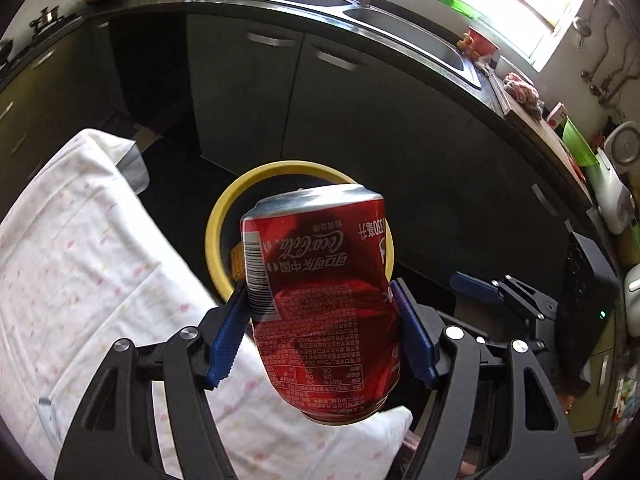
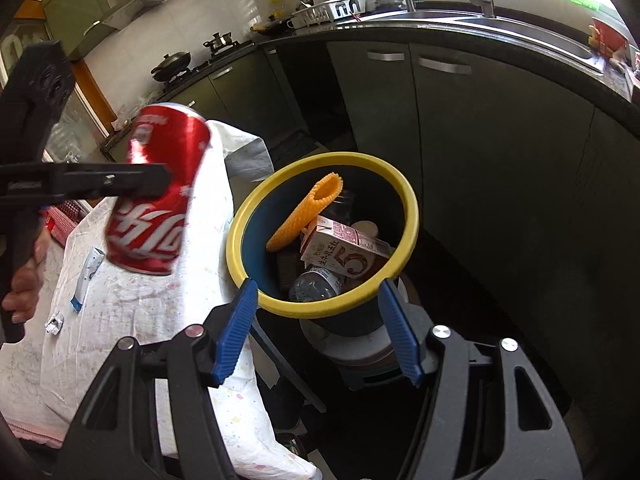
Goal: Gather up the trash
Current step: 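Carry the cola can over the bin and open the left gripper, then grasp the silver-and-blue tube with the right gripper and lift it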
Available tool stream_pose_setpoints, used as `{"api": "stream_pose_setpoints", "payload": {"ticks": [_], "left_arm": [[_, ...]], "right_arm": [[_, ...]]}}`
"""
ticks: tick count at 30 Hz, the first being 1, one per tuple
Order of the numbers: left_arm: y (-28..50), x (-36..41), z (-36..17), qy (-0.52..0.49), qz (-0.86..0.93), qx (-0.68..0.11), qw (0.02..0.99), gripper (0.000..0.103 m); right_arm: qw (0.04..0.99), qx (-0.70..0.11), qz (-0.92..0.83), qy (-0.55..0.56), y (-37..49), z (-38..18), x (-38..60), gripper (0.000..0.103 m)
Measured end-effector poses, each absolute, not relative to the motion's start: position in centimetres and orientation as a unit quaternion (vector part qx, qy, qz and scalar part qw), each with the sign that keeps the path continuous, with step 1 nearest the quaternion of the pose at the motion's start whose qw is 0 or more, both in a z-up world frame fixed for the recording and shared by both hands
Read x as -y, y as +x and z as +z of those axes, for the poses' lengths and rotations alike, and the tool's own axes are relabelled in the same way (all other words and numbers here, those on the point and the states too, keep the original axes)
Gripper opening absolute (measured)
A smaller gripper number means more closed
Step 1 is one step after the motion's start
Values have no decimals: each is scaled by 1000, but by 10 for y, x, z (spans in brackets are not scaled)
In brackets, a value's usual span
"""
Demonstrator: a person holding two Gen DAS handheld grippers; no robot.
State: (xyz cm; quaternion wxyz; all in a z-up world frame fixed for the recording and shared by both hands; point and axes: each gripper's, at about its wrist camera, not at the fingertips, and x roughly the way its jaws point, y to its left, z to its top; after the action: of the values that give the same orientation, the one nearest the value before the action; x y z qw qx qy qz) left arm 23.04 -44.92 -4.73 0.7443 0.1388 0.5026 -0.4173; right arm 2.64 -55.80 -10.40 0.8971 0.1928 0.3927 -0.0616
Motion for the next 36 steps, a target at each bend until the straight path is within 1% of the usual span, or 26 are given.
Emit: {"api": "stream_pose_setpoints", "payload": {"ticks": [4,7,9,10,11,13,16,19,20,26,29,33,36], "left_arm": [[247,496,-86,174,-419,-506,734,69],[254,514,-106,205,-402,-491,745,69],[258,519,-115,205,-397,-487,750,73],[261,521,-118,202,-396,-487,752,81],[261,521,-119,200,-397,-485,753,84],[260,515,-117,196,-402,-484,752,84],[254,495,-101,181,-413,-475,755,84],[239,455,-71,152,-420,-447,775,85],[234,438,-61,140,-419,-436,784,88],[196,326,-19,77,-382,-376,841,95],[179,266,-10,54,-346,-357,866,98],[148,183,-8,46,-277,-334,900,98],[135,120,-11,34,-221,-337,915,98]], "right_arm": [[893,-397,-64,200,27,-110,563,60],[892,-399,-68,203,29,-111,565,60],[891,-400,-70,205,31,-112,565,60],[891,-400,-70,206,32,-112,565,60],[891,-399,-70,206,33,-111,564,60],[892,-396,-69,205,33,-109,561,60],[895,-393,-66,202,32,-106,557,60],[895,-394,-65,198,31,-107,552,60],[895,-395,-65,195,32,-107,550,60],[893,-408,-51,183,44,-111,534,61],[893,-417,-39,168,54,-111,517,61],[892,-430,-10,139,75,-109,487,61],[891,-439,30,109,97,-104,452,61]]}}
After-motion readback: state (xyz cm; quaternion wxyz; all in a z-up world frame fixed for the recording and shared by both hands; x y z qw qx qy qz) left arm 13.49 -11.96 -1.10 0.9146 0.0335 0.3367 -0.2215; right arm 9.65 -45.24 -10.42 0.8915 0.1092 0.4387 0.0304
